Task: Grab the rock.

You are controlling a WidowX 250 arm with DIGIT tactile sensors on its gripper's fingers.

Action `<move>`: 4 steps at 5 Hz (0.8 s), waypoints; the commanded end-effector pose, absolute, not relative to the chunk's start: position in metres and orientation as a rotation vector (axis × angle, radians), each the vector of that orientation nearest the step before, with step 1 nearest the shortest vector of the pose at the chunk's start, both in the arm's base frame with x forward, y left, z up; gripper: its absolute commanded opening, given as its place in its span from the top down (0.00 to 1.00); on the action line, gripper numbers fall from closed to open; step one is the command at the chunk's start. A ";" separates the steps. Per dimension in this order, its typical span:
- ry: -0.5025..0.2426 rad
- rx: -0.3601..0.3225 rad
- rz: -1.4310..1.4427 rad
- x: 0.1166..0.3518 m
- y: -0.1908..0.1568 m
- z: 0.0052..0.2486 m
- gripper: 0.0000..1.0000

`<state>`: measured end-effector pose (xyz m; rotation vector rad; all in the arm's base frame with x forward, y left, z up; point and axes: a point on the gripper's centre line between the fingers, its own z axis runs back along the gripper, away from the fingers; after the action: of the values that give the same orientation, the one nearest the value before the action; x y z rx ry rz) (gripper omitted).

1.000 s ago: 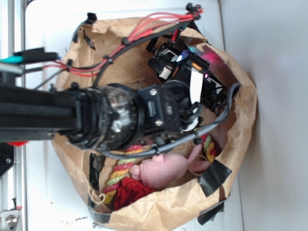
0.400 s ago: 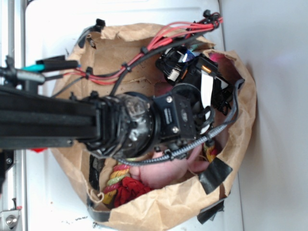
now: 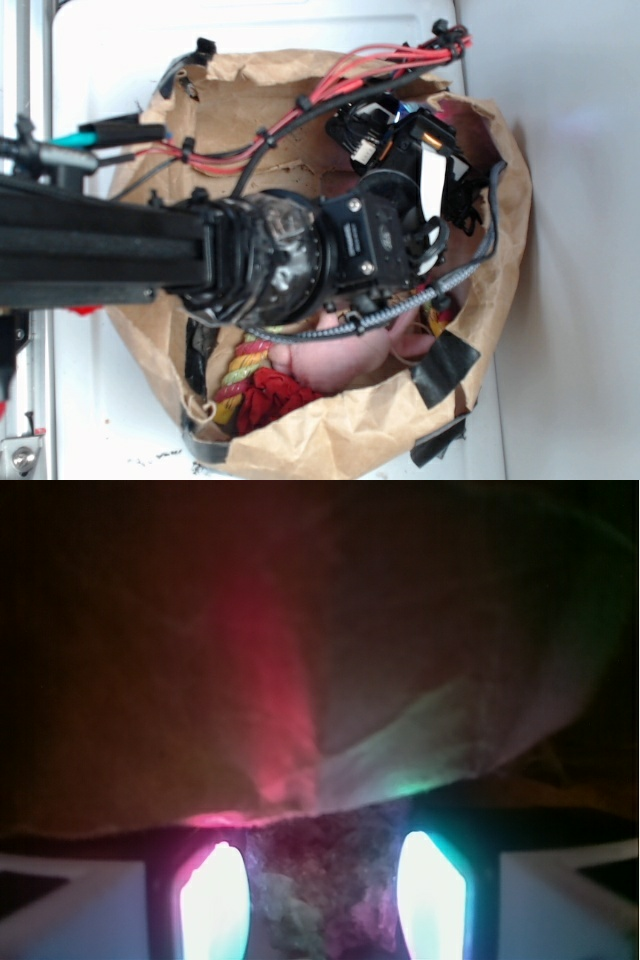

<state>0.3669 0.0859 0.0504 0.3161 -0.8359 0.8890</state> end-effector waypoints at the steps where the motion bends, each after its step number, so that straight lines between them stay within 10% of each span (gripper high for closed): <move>1: -0.892 0.256 0.868 0.370 0.092 0.080 1.00; 4: -0.798 0.026 0.761 0.326 0.088 0.143 1.00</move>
<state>0.3254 0.0676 0.1085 0.0476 -0.7258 0.7378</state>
